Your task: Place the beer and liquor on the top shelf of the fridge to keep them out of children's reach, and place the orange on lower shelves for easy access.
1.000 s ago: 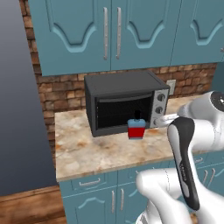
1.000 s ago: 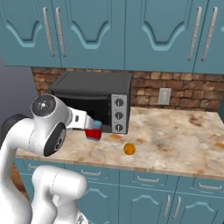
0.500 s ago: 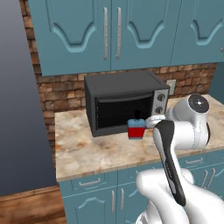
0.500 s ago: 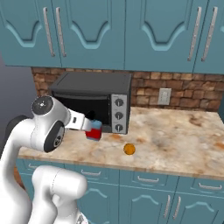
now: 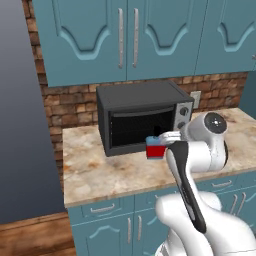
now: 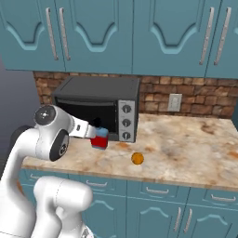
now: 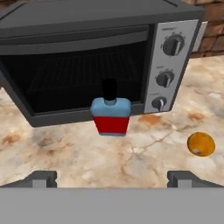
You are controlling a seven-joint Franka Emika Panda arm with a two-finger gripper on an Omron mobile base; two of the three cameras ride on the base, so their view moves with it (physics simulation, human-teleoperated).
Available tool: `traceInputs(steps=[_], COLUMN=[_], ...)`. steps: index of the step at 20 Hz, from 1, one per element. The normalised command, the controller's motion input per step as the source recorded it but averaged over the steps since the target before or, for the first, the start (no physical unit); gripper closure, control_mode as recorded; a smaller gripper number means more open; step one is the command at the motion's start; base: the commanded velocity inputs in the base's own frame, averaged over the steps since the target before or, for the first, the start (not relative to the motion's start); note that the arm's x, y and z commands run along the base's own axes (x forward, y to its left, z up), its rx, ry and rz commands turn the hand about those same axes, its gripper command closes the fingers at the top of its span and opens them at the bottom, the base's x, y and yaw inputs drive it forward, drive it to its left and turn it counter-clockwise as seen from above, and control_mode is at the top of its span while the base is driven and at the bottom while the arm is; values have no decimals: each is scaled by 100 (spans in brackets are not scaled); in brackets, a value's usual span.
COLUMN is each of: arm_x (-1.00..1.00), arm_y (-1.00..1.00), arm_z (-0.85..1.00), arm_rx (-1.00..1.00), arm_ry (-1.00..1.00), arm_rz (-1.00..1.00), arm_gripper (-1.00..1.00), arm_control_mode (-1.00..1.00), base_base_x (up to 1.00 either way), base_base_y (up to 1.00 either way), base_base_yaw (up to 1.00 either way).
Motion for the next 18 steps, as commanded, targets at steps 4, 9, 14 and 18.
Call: traceInputs(steps=[4,9,14,18], arm_x=[41,42,45,45], arm_y=[0,0,0,0], arm_z=[-16,-16,-18,-20], arm_rx=[0,0,0,0], arm_ry=[-6,0,0,0], arm_rz=[0,0,0,0], arm_gripper=[-100,-100,-100,-100], arm_control_mode=[-100,-100,-100,-100], base_base_x=[0,0,0,0], base_base_y=[0,0,0,0], base_base_yaw=[0,0,0,0])
